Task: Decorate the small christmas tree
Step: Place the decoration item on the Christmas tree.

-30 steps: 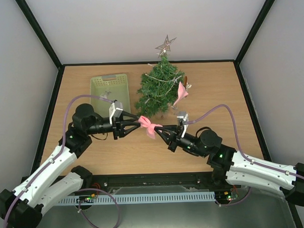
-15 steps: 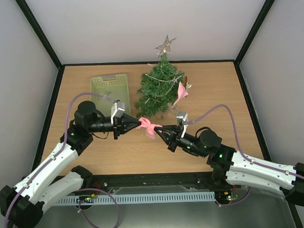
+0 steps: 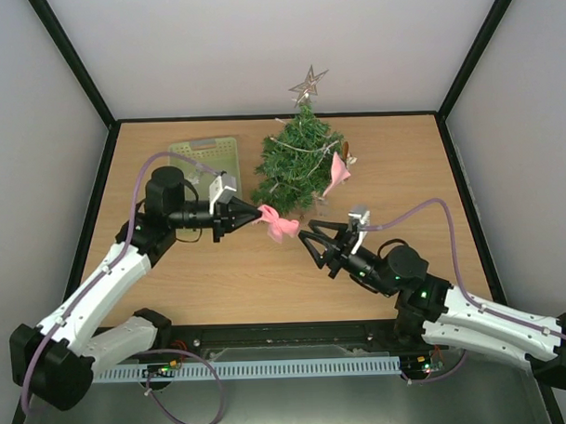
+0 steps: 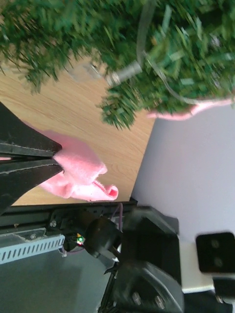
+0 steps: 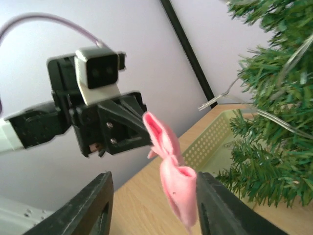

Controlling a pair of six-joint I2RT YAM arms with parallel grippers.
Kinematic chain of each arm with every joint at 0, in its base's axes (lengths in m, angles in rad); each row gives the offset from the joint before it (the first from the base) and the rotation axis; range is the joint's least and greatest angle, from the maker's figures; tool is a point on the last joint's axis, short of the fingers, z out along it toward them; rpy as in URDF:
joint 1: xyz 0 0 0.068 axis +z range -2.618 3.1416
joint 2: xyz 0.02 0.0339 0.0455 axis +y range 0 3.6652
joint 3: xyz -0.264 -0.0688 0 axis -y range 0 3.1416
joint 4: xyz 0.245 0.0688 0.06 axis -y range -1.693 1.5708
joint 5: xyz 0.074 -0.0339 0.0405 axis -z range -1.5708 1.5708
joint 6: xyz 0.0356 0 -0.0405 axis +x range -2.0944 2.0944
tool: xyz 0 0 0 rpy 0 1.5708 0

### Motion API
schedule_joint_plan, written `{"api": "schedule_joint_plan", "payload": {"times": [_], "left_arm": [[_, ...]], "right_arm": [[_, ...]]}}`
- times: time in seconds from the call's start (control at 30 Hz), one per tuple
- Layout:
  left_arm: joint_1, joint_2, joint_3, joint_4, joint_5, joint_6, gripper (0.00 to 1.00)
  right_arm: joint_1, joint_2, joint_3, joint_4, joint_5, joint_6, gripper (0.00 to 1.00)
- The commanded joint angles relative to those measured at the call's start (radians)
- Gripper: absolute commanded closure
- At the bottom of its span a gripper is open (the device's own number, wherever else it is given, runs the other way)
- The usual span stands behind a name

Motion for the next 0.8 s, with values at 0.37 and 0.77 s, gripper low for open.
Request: {"api": "schedule_joint_plan", "payload": {"times": [0.37, 0.77], "left_arm": [[0.127, 0.225, 0.049, 0.101, 0.120, -0.026, 0.98], [0.137, 0.375, 0.145, 0.142, 0.072, -0.064, 0.98]], "right_arm": [[0.004, -0.166, -0.023, -0.085, 0.202, -0.031, 0.35], [0.004, -0.205, -0.025, -0.122, 0.223, -0.043, 0.35]]}}
